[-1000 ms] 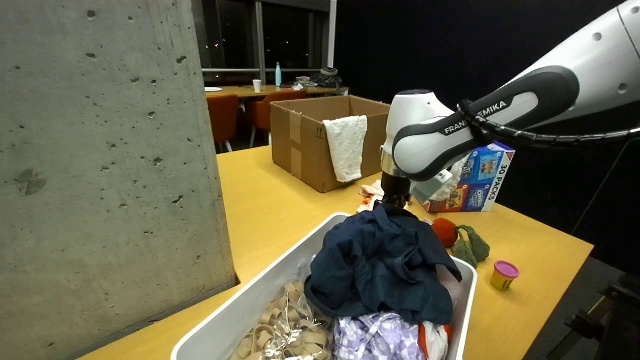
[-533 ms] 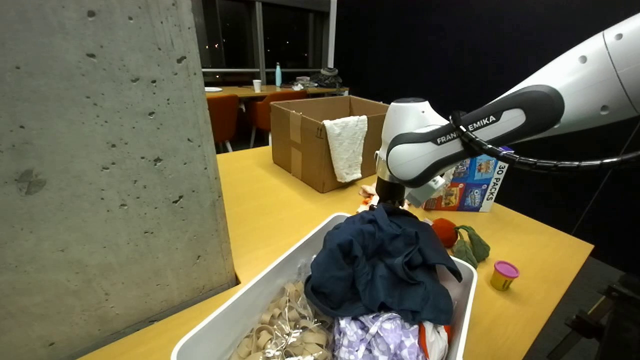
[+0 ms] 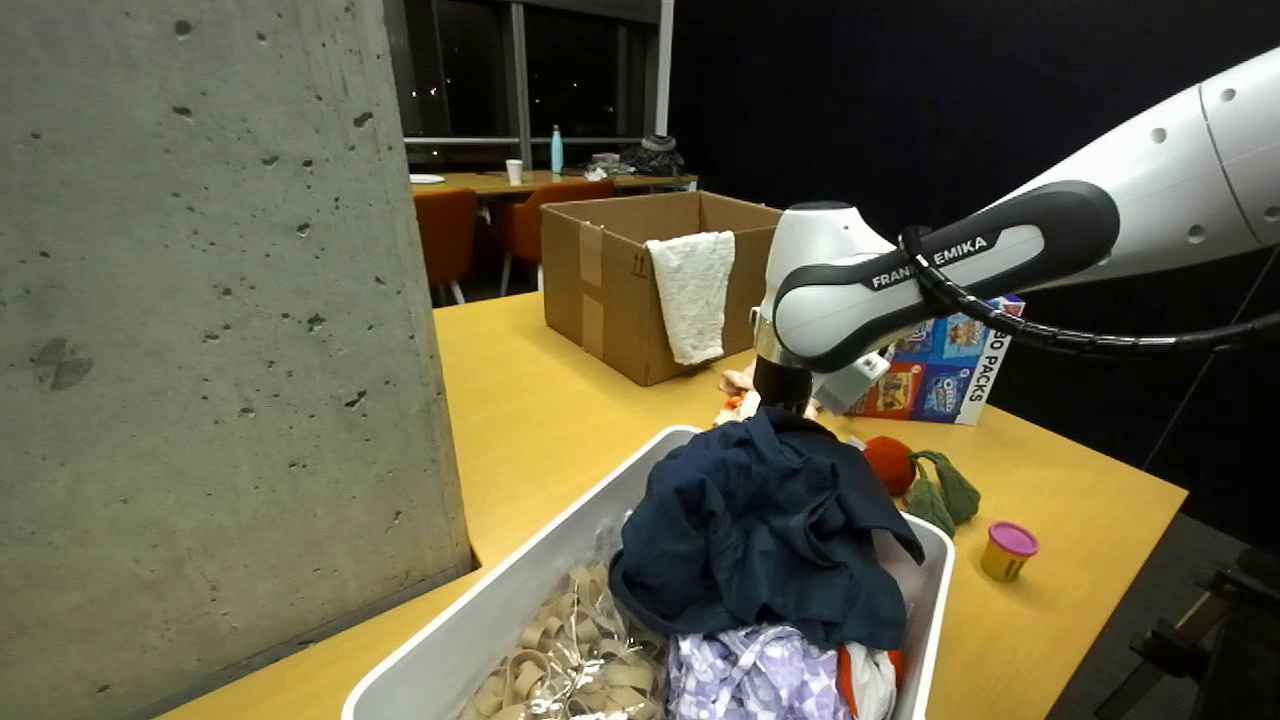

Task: Use the pink shirt to put the yellow container in the basket, then put the peach shirt in the basket

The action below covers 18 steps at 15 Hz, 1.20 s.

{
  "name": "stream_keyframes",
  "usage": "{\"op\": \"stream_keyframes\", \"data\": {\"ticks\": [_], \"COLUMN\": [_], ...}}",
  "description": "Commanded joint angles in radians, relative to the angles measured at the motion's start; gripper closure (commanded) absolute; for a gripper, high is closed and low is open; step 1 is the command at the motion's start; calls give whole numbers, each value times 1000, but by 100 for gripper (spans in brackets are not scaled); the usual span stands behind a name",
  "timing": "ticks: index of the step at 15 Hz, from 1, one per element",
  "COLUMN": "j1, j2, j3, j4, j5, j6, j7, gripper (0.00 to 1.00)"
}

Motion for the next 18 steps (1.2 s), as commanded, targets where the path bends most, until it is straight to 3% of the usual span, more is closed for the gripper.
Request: {"op": "stream_keyframes", "data": {"ticks": [1, 4, 9, 18], "j1": [-34, -44, -56, -97], "j2": [41, 26, -75, -392], "j3": [40, 50, 61, 29], "j4": [78, 62, -69, -496], "j5": [24, 28, 37, 114], "j6": [-37, -33, 14, 212], "j7": [-49, -53, -18, 121], "gripper": [79, 99, 99, 99]}}
